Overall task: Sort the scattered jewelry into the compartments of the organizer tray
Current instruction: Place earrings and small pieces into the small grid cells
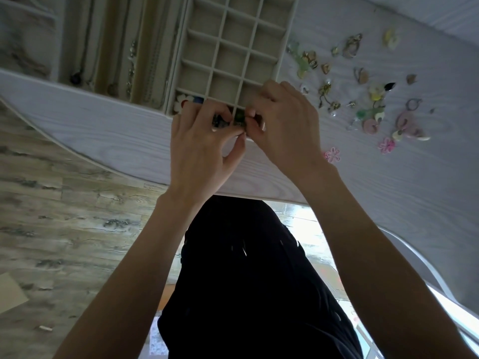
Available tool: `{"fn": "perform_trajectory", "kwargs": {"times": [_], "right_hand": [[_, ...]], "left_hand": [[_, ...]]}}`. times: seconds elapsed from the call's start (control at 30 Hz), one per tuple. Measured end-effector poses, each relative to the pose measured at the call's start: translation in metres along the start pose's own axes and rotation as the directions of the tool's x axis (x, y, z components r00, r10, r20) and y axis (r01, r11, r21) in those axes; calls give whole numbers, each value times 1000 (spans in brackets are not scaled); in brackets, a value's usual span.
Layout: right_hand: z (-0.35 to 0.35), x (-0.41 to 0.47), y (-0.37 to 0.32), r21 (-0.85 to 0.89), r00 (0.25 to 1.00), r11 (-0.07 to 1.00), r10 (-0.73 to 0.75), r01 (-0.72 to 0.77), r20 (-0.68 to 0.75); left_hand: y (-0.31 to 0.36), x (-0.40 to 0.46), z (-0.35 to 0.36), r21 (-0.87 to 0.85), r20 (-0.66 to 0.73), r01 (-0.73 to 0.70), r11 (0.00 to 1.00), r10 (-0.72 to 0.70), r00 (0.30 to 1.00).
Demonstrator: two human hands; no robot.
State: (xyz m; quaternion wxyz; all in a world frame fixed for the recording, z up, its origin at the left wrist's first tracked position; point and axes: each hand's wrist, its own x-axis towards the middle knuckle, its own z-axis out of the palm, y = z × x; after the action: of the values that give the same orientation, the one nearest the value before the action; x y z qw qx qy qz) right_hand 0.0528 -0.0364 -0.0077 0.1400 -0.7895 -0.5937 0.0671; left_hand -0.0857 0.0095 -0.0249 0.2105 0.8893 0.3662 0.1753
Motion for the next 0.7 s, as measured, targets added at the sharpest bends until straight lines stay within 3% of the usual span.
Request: {"fn": "perform_trajectory", "kwargs": {"times": [0.1,0.2,0.27,0.47,0.7], "right_hand": [[-4,-6,7,177,989,973,144,-147,28],[-7,-11,16,428,948,848,307,-313,86],[-8,-14,18,501,923,778,358,-378,140],[-7,-15,18,523,873,699,412,-487,262],[-5,-12,14,494,826,662,462,-564,323]], "left_hand": [[2,1,0,-27,-18,14,1000,-14,1000],[0,5,-2,-56,-56,49,997,-52,997],[-2,11,-3,-35,-58,42,998,-44,997],[-7,21,4,-103,24,-28,994,31,999],[-10,24,5,-109,12,-68,992,69,998]]}}
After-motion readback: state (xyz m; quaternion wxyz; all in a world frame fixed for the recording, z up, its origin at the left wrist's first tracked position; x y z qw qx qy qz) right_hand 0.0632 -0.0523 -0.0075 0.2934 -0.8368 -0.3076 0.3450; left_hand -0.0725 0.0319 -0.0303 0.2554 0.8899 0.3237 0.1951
